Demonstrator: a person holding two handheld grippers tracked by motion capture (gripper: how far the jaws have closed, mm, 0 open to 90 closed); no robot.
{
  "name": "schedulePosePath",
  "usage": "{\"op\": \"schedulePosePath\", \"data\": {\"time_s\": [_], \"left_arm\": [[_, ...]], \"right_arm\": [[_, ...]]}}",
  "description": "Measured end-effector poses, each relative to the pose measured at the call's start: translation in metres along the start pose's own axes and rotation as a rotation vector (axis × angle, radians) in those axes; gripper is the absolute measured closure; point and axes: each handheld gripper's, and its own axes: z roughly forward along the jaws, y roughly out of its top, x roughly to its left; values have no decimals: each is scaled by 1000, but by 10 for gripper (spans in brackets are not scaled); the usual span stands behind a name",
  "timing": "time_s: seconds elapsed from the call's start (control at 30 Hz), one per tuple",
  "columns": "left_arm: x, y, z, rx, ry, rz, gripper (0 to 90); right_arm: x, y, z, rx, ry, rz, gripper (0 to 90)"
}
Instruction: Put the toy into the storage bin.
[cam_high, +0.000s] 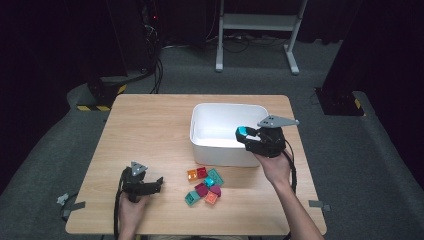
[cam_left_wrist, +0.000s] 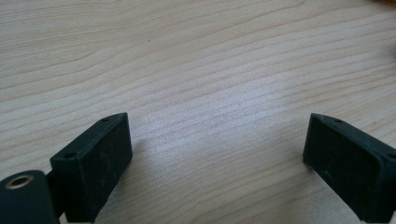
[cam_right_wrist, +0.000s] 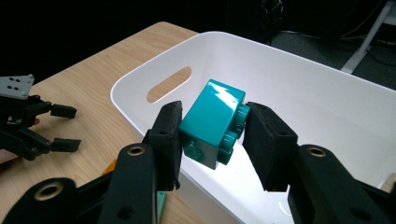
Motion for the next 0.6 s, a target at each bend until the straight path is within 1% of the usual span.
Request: {"op": "schedulePosePath", "data": {"time_s": [0.13,0.43,0.6], "left_arm": [[0,0,0,1,0,1,81],[0,0,0,0,0,1,81],[0,0,0,2,0,3,81]], "right_arm": [[-3,0,5,12,-8,2,578],[-13,-1,17,42,-36,27,577],[-18,-1,24,58,-55,29,575]]}}
